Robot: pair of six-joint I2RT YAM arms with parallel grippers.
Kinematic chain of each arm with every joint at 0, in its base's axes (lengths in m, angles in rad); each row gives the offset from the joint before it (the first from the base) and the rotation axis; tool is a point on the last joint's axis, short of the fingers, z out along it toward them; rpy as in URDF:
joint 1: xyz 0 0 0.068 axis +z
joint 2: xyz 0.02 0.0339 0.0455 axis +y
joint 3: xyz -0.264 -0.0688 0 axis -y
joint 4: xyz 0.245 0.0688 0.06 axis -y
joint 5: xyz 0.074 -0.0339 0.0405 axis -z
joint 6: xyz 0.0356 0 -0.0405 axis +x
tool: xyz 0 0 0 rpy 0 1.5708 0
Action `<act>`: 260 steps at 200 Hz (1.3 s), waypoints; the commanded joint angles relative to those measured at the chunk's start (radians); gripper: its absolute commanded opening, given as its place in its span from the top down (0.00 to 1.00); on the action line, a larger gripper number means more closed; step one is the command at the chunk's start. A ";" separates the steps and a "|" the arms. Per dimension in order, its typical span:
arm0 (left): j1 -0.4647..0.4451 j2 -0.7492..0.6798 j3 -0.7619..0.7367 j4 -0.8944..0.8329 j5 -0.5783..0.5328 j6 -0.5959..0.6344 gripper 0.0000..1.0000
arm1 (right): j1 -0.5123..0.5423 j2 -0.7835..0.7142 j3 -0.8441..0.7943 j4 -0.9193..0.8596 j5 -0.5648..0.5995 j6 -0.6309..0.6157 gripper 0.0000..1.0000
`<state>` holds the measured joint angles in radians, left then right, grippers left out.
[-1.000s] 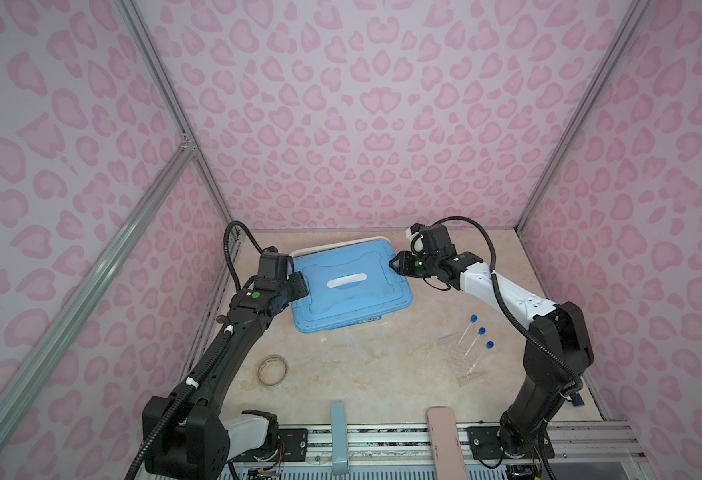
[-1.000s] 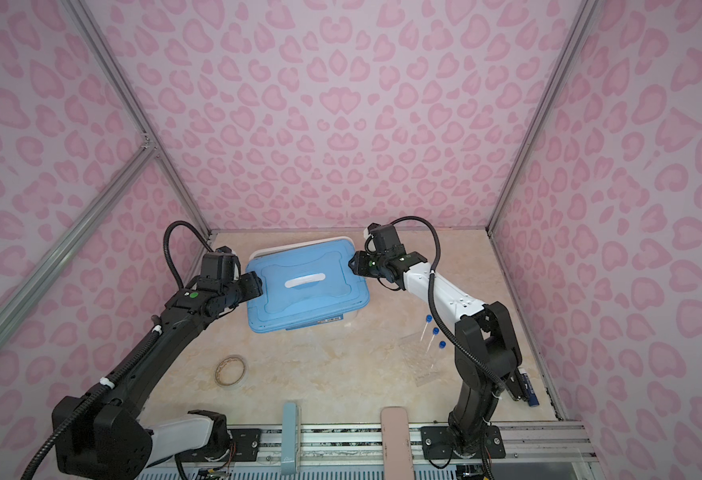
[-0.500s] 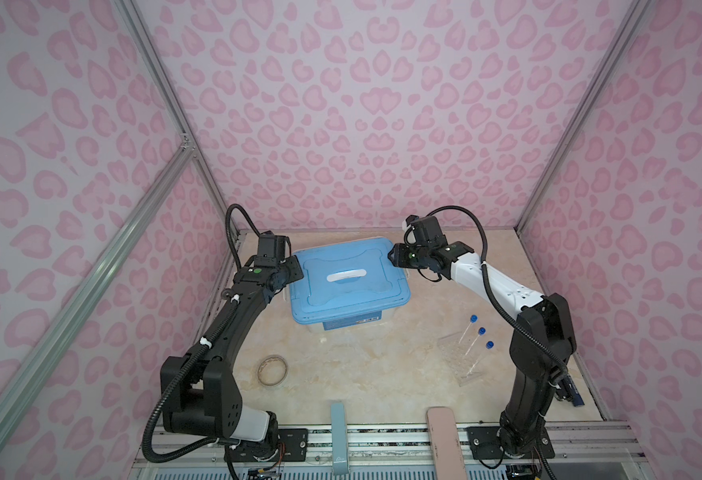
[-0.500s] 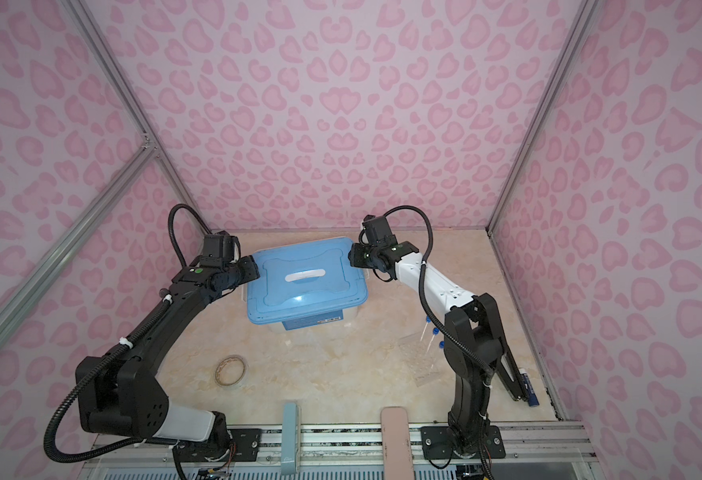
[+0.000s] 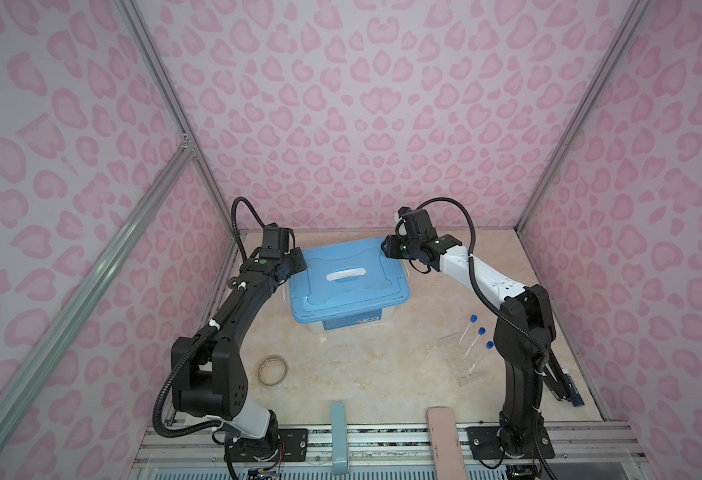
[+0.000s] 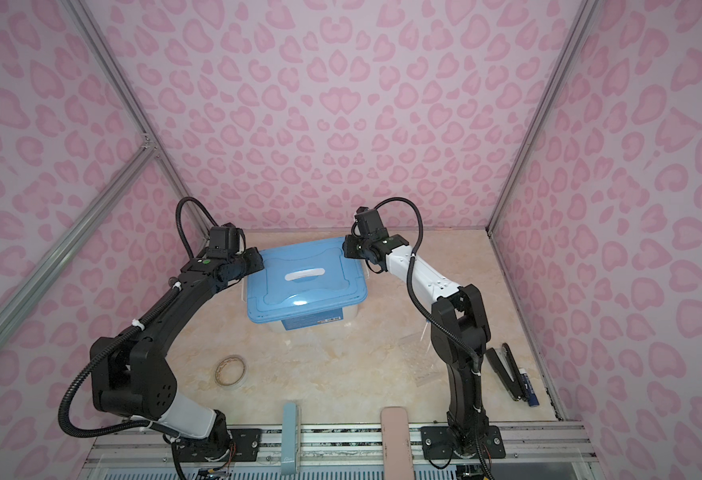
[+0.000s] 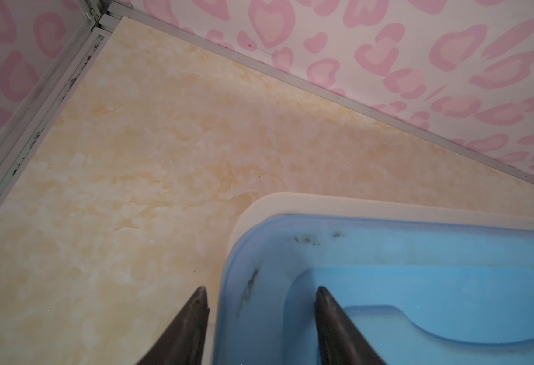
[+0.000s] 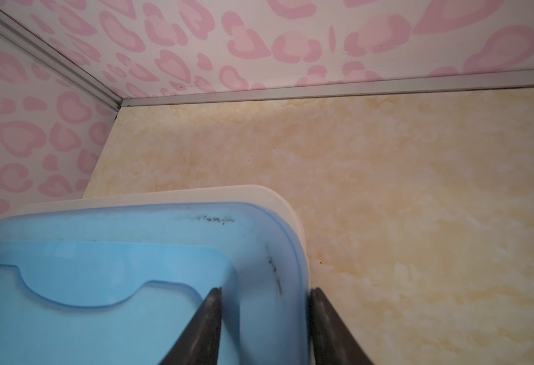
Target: Organize the chemistry lab equipment
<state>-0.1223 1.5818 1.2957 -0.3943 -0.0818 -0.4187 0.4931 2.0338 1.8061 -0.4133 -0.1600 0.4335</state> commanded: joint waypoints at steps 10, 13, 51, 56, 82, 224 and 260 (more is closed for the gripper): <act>0.001 0.035 0.023 -0.042 0.004 0.001 0.45 | 0.000 0.054 0.055 -0.159 0.042 -0.038 0.55; 0.002 0.038 0.025 -0.042 0.006 0.000 0.45 | 0.001 0.057 0.060 -0.164 0.045 -0.040 0.55; 0.002 0.080 0.043 -0.022 0.028 -0.015 0.45 | -0.017 0.062 0.078 -0.177 0.076 -0.036 0.55; 0.002 0.086 0.043 -0.024 0.028 -0.013 0.45 | -0.019 0.066 0.085 -0.180 0.073 -0.037 0.55; 0.002 0.108 0.067 -0.020 0.033 -0.015 0.45 | -0.015 0.087 0.118 -0.195 0.057 -0.047 0.55; -0.030 0.077 -0.042 0.049 0.265 -0.075 0.45 | 0.025 -0.210 -0.287 -0.142 0.094 -0.051 0.56; -0.011 0.067 0.030 0.020 0.254 -0.054 0.39 | 0.034 -0.285 -0.363 -0.141 0.119 -0.033 0.55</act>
<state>-0.1429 1.6512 1.2877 -0.2592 0.1024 -0.4866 0.5220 1.7630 1.4811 -0.4404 -0.0555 0.4004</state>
